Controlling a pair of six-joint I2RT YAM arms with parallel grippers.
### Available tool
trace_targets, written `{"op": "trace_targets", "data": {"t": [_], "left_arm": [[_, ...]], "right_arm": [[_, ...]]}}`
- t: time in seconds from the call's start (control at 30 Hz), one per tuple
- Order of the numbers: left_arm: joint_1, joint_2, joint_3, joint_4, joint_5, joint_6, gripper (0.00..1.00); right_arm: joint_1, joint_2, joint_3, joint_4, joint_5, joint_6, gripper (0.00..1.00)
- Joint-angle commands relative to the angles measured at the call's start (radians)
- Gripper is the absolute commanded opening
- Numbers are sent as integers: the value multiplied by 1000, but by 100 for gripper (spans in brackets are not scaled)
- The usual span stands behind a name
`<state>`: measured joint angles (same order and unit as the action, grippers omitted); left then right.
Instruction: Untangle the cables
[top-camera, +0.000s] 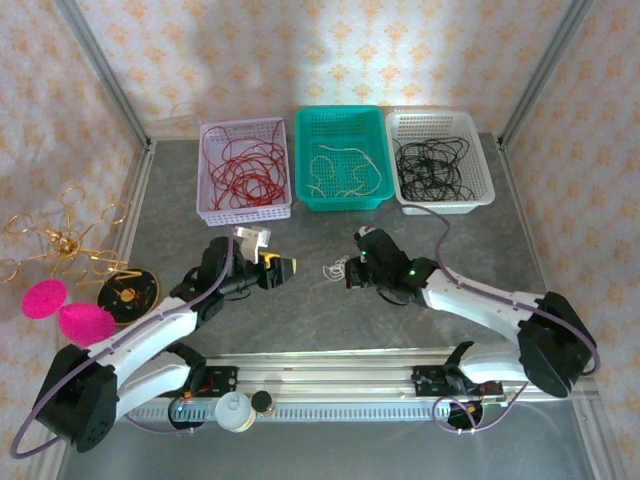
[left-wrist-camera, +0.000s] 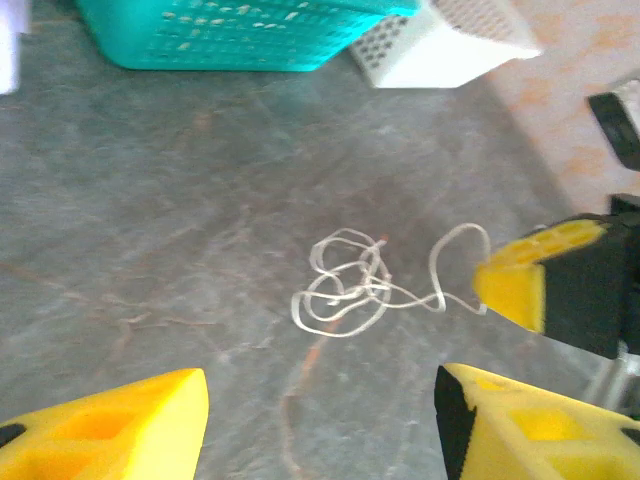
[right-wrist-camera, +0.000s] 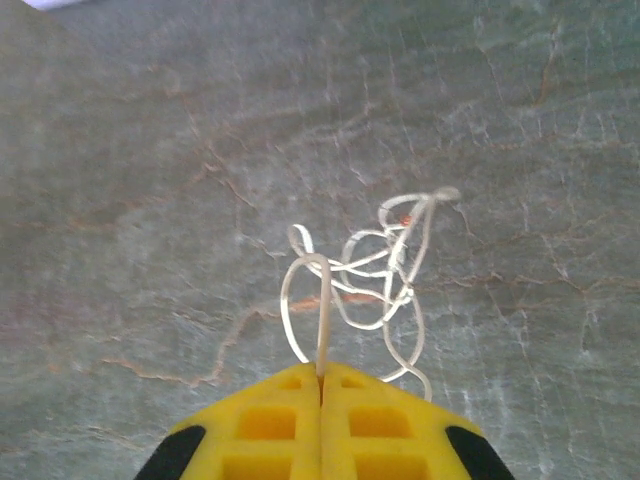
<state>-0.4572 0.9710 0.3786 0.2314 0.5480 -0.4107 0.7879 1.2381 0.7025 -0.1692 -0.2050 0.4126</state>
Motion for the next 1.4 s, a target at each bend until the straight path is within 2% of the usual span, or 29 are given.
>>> {"op": "trace_targets", "data": {"t": [0.0, 0.07, 0.27, 0.37, 0.53, 0.67, 0.77, 0.97, 1.2, 1.37], "left_arm": [[-50, -79, -73, 271, 120, -64, 54], [-72, -112, -111, 353, 151, -82, 53], [-102, -94, -119, 421, 164, -110, 54], [-123, -39, -104, 512, 178, -136, 54], [-200, 106, -14, 529, 183, -107, 58], [-246, 208, 25, 610, 183, -112, 58], [-253, 251, 31, 667, 173, -123, 52], [-253, 319, 75, 648, 129, -89, 42], [-253, 371, 108, 691, 95, -62, 39], [-252, 407, 124, 685, 24, -42, 19]], "right_arm": [[-5, -96, -31, 137, -5, 33, 0], [-6, -138, -36, 157, -35, 28, 0], [-5, -240, -21, 135, -75, -27, 0], [-7, -273, -27, 133, -97, -41, 0], [-7, -287, -25, 136, -155, -54, 0], [-7, -296, -26, 125, -176, -55, 0], [-8, -305, -39, 120, -175, -54, 0], [-9, -321, -50, 129, -192, -45, 0], [-9, -303, -61, 137, -214, -33, 0], [-9, -304, -65, 135, -242, -31, 0]]}}
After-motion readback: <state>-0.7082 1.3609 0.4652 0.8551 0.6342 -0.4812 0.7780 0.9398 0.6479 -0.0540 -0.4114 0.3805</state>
